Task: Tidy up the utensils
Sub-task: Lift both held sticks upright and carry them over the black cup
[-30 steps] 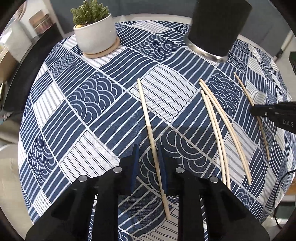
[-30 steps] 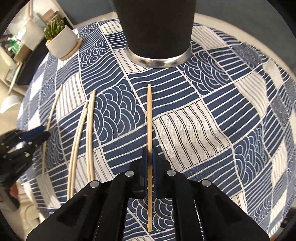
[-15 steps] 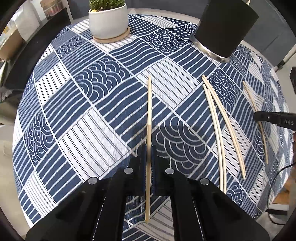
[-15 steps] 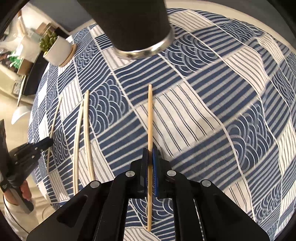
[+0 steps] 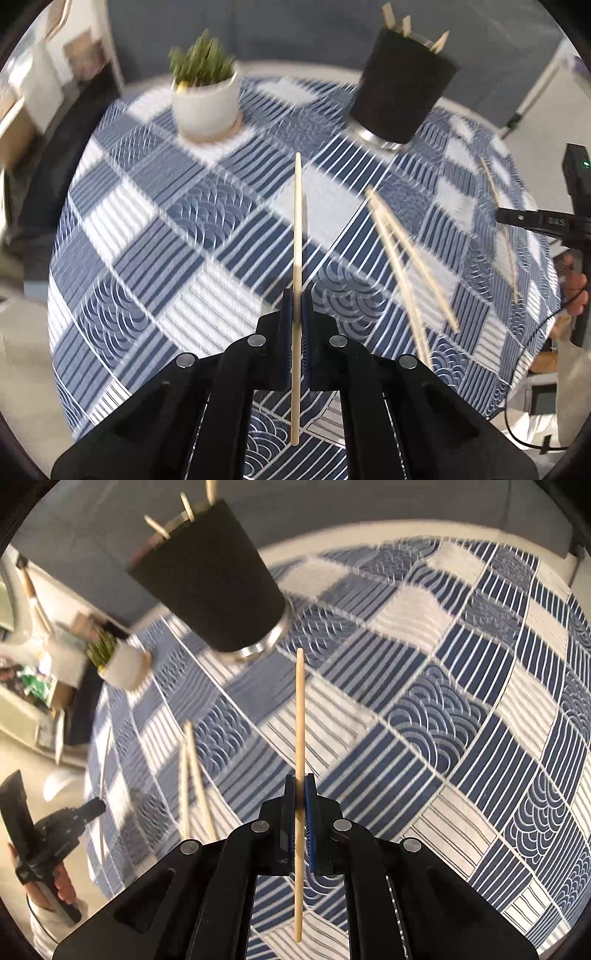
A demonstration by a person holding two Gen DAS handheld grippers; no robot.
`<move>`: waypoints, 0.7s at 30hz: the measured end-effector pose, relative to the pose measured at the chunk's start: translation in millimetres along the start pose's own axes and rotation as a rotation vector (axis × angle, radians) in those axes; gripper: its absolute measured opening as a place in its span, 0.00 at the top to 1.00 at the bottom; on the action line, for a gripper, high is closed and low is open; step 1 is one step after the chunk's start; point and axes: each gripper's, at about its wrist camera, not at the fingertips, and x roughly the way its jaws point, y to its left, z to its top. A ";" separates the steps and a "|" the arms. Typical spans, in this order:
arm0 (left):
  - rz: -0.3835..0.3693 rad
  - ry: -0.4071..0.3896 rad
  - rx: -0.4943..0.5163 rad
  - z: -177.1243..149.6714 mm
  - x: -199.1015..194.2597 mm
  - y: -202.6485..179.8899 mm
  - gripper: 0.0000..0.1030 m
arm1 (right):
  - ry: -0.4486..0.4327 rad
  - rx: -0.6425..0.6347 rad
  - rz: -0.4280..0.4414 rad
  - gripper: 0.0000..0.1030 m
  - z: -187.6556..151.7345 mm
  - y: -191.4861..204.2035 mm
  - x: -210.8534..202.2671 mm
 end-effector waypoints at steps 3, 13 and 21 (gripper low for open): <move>-0.024 -0.053 0.024 14.8 -14.9 -1.3 0.95 | -0.063 0.008 0.017 0.96 8.8 10.6 -19.2; -0.043 -0.184 0.053 75.8 -45.0 -7.8 0.95 | -0.210 -0.096 -0.036 0.96 59.1 46.3 -64.6; -0.014 -0.306 0.057 137.4 -66.1 -24.5 0.95 | -0.296 -0.146 -0.012 0.96 121.8 53.2 -98.2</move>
